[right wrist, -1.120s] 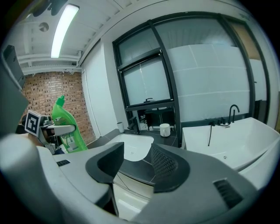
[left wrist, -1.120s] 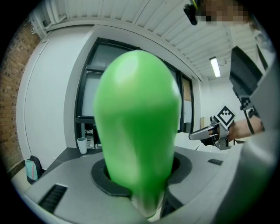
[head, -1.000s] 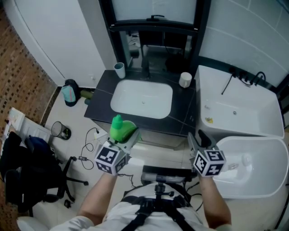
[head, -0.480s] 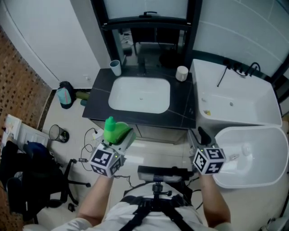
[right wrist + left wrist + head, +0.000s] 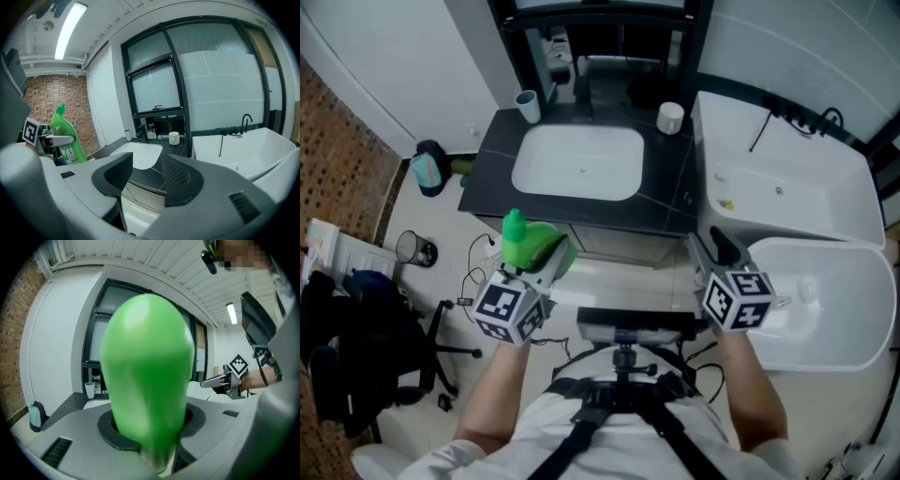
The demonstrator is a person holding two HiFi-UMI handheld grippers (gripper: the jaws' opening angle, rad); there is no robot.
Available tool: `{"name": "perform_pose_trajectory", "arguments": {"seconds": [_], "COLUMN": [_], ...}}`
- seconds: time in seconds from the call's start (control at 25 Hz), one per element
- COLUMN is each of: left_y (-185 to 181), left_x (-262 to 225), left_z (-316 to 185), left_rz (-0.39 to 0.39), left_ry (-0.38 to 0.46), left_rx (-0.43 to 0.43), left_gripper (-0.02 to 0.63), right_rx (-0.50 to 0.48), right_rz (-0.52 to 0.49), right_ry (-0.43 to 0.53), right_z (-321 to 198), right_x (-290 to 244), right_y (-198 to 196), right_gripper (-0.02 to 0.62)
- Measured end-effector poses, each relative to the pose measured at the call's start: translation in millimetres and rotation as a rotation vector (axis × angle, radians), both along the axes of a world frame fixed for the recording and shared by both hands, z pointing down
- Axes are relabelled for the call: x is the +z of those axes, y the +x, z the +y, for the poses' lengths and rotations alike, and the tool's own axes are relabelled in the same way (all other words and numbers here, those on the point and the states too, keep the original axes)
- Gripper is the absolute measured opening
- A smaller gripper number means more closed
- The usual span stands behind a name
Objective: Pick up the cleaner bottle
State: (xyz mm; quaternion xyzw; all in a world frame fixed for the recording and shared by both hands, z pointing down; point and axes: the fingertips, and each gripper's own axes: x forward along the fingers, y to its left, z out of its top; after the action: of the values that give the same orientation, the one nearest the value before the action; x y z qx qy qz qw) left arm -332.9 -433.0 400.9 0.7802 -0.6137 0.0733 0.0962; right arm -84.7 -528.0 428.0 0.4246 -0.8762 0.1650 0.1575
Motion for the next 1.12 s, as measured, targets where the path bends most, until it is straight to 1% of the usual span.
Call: {"name": "perform_pose_trajectory", "arguments": {"seconds": [0.48, 0.64, 0.68, 1.12], "left_y": [24, 25, 24, 17], "left_x": [1, -1, -1, -2], "left_z": [-7, -5, -5, 5], "left_rz": [0.001, 0.005, 0.005, 0.005], "left_ry": [-0.021, -0.018, -0.019, -0.023], "left_rx": [0.013, 0.003, -0.002, -0.054], "left_gripper": [0.163, 0.164, 0.164, 0.164], "right_rx": [-0.038, -0.054, -0.059, -0.090], "right_rz": [-0.006, -0.004, -0.004, 0.000], "right_ry": [-0.015, -0.015, -0.017, -0.024], "right_z": [-7, -8, -8, -8], "right_x": [1, 0, -1, 2], "right_y": [18, 18, 17, 17], "right_gripper": [0.199, 0.197, 0.185, 0.160]}}
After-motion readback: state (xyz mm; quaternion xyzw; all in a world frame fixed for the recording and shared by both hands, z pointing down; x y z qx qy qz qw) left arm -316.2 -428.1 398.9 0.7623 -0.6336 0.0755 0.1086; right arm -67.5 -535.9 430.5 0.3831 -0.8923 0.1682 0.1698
